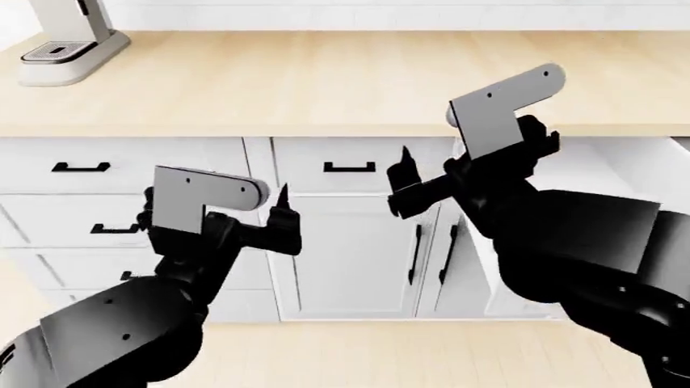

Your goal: Pick and place the shaker into the drawer. Then close the cabinet.

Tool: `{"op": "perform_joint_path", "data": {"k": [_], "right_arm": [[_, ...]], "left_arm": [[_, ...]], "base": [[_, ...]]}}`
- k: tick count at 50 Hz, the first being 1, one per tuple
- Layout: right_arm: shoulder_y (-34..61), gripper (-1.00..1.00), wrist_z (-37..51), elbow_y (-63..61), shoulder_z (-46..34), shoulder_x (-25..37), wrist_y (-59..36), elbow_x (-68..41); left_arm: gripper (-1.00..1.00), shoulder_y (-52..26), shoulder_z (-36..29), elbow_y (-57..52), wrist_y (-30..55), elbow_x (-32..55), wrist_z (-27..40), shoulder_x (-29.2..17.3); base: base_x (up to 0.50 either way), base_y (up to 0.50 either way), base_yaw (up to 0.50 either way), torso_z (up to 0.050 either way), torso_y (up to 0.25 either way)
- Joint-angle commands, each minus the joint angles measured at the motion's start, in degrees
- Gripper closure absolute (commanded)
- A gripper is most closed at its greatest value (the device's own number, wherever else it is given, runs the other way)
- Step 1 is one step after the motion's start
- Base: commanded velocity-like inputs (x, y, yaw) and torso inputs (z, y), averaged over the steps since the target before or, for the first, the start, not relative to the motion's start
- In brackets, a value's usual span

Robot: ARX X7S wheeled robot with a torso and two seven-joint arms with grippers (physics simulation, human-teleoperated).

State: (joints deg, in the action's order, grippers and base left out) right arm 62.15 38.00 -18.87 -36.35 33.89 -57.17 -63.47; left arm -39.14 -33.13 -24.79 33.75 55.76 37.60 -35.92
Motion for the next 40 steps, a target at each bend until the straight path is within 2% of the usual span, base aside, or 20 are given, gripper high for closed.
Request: {"op": "perform_joint_path", "data": {"k": [1,12,21,27,34,40], "right_arm": [[-4.5,-1.00,-9.4,19.8,-4.9,-8.9,15.3,14.0],[-8.5,-1.00,-18.1,46.9,-5.2,-20.2,35.0,21.3],[-16.7,-1.00,-25.7,74.0,-2.4,-27.3,55.1,23.7],[-14.5,-1.00,-32.4,93.6,-0.1,-33.7,66.1,23.4],[-17.3,-1.00,-31.8,93.8,2.8,-33.8,67.7,23.6],[-17.3,-1.00,-31.0,93.8,5.4,-33.9,64.8,26.3]], "left_arm": [[-1.00,3.0,-2.2,26.1,-15.4,-16.6,-4.6,10.4],[-1.00,1.8,-1.8,52.6,-26.4,-21.5,-9.0,18.8],[-1.00,5.2,-1.2,77.0,-44.3,-25.0,-15.7,25.2],[-1.00,5.0,-3.0,83.3,-50.2,-29.0,-14.9,27.4],[-1.00,-0.7,-2.2,99.6,-57.3,-30.9,-15.3,32.3],[-1.00,-1.1,0.4,99.7,-54.6,-35.4,-13.1,33.2]], "base": [[0.00,0.00,0.00,0.000,0.000],[0.00,0.00,0.00,0.000,0.000],[0.00,0.00,0.00,0.000,0.000],[0.00,0.00,0.00,0.000,0.000],[0.00,0.00,0.00,0.000,0.000],[0.00,0.00,0.00,0.000,0.000]]}}
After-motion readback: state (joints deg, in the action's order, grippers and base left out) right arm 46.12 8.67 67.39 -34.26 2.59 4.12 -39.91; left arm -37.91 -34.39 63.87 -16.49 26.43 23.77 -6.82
